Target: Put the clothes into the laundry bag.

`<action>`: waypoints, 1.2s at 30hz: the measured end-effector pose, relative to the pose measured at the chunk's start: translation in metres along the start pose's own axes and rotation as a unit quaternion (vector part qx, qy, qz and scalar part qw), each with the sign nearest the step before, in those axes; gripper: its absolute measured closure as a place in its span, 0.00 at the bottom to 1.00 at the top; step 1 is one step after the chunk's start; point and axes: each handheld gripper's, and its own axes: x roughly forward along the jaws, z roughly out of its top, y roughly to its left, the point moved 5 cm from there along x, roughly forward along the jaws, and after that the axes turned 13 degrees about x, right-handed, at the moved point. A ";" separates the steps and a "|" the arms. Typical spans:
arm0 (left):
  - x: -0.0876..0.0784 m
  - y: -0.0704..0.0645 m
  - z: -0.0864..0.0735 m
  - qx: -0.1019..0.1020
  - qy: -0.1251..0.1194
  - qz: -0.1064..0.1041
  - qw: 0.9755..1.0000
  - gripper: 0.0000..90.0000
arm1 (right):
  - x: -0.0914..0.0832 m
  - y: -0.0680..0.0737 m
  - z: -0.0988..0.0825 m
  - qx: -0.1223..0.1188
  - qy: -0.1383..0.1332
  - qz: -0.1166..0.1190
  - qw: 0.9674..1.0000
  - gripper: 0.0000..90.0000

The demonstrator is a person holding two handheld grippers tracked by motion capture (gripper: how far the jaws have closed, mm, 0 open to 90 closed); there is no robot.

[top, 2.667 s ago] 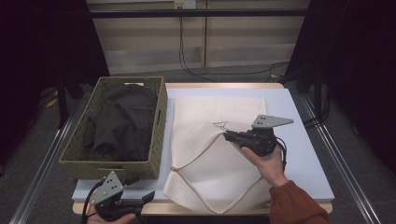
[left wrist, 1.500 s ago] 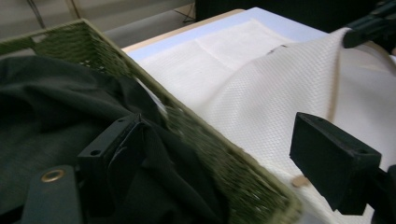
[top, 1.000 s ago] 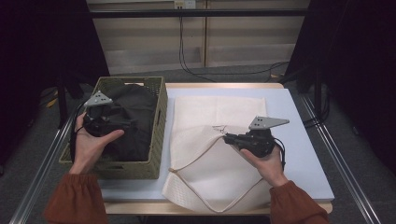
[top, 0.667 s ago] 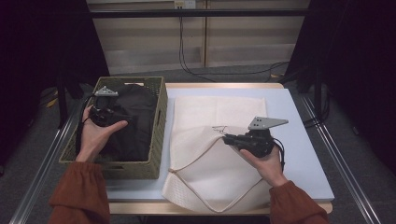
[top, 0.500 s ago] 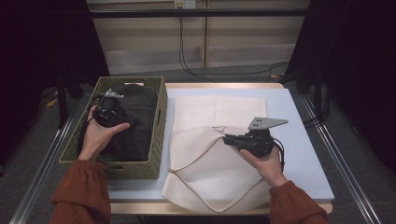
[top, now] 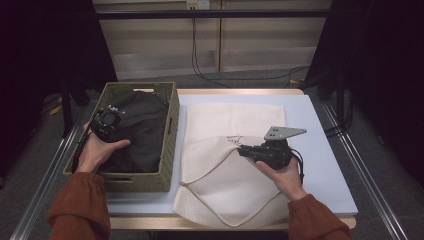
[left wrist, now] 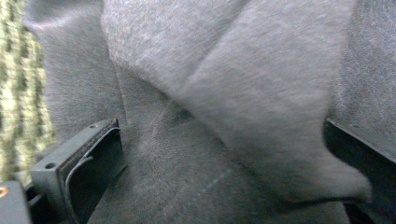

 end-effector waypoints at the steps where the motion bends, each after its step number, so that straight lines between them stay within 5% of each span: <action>1: 0.001 -0.001 -0.001 0.002 -0.001 -0.009 1.000 0.00 | 0.000 0.000 0.000 0.000 0.000 0.000 1.000 0.96; 6: 0.011 -0.006 -0.005 -0.008 0.007 -0.070 0.997 0.00 | 0.000 0.000 -0.001 0.000 0.002 0.000 1.000 0.96; 9: 0.018 -0.018 -0.010 -0.009 0.029 -0.138 0.990 0.00 | 0.000 0.000 0.000 -0.003 -0.001 0.000 1.000 0.96; 12: 0.018 -0.025 -0.008 0.019 0.031 -0.158 0.987 0.00 | 0.000 0.000 0.001 -0.002 0.000 0.002 1.000 0.96; 14: 0.018 -0.027 -0.008 0.019 0.021 -0.167 0.986 0.00 | 0.000 0.000 0.001 -0.003 0.000 0.001 1.000 0.96; 17: 0.020 -0.025 -0.007 0.020 0.020 -0.168 0.985 0.00 | 0.000 0.000 0.000 -0.003 0.001 0.001 1.000 0.96; 19: 0.028 -0.022 -0.006 0.002 0.011 -0.134 0.991 0.00 | 0.001 -0.001 0.000 -0.004 0.002 0.000 1.000 0.96; 21: 0.031 -0.021 -0.006 0.026 0.010 -0.127 0.992 0.00 | 0.001 -0.001 0.000 -0.004 0.002 -0.001 1.000 0.96; 23: 0.031 -0.020 -0.006 0.021 0.015 -0.123 0.992 0.00 | 0.000 -0.001 0.000 -0.004 0.002 -0.002 1.000 0.96; 27: 0.033 -0.023 -0.005 0.024 0.015 -0.129 0.991 0.00 | 0.001 -0.001 0.000 -0.004 0.002 -0.003 1.000 0.96; 28: 0.035 -0.026 -0.004 0.003 0.012 -0.137 0.991 0.00 | 0.002 -0.001 0.000 -0.005 0.003 -0.003 1.000 0.96; 29: 0.035 -0.026 -0.004 0.003 0.012 -0.137 0.991 0.00 | 0.002 -0.001 0.000 -0.005 0.003 -0.003 1.000 0.96; 30: 0.036 -0.027 -0.003 0.019 0.012 -0.134 0.991 0.00 | 0.002 -0.001 0.000 -0.005 0.004 -0.003 1.000 0.96; 36: 0.038 -0.029 -0.002 0.027 0.021 -0.144 0.989 0.00 | 0.005 -0.002 0.000 -0.007 0.008 -0.006 1.000 0.96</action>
